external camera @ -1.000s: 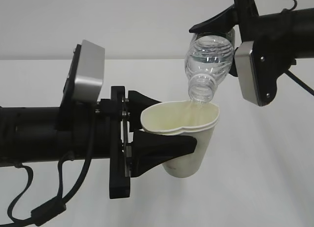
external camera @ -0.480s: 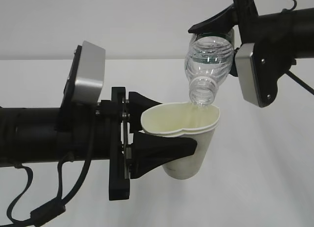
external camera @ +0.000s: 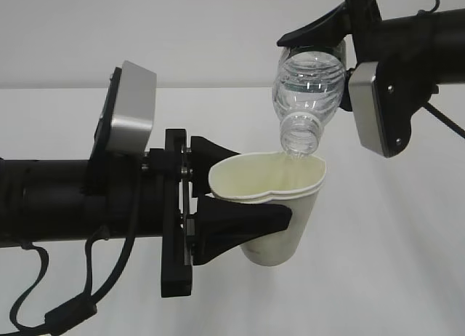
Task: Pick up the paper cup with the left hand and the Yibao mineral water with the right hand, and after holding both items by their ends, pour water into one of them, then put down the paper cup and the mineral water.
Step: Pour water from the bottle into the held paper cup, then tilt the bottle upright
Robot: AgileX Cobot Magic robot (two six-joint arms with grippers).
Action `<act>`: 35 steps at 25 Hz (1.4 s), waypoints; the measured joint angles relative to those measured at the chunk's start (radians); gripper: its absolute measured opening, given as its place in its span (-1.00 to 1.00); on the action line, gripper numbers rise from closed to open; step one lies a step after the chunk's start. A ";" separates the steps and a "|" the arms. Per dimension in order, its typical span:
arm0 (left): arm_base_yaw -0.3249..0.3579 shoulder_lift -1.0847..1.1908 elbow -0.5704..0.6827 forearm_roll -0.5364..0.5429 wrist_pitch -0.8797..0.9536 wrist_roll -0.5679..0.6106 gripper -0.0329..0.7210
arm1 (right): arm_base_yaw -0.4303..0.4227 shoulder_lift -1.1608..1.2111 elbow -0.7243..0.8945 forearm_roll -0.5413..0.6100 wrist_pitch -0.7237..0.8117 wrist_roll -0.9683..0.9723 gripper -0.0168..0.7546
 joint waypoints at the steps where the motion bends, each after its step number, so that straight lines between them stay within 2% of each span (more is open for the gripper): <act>1: 0.000 0.000 0.000 0.000 0.000 0.000 0.09 | 0.000 0.000 0.000 0.000 -0.003 -0.002 0.17; 35: 0.000 0.000 0.000 0.010 0.016 0.000 0.08 | 0.000 0.000 0.000 0.030 -0.016 -0.004 0.17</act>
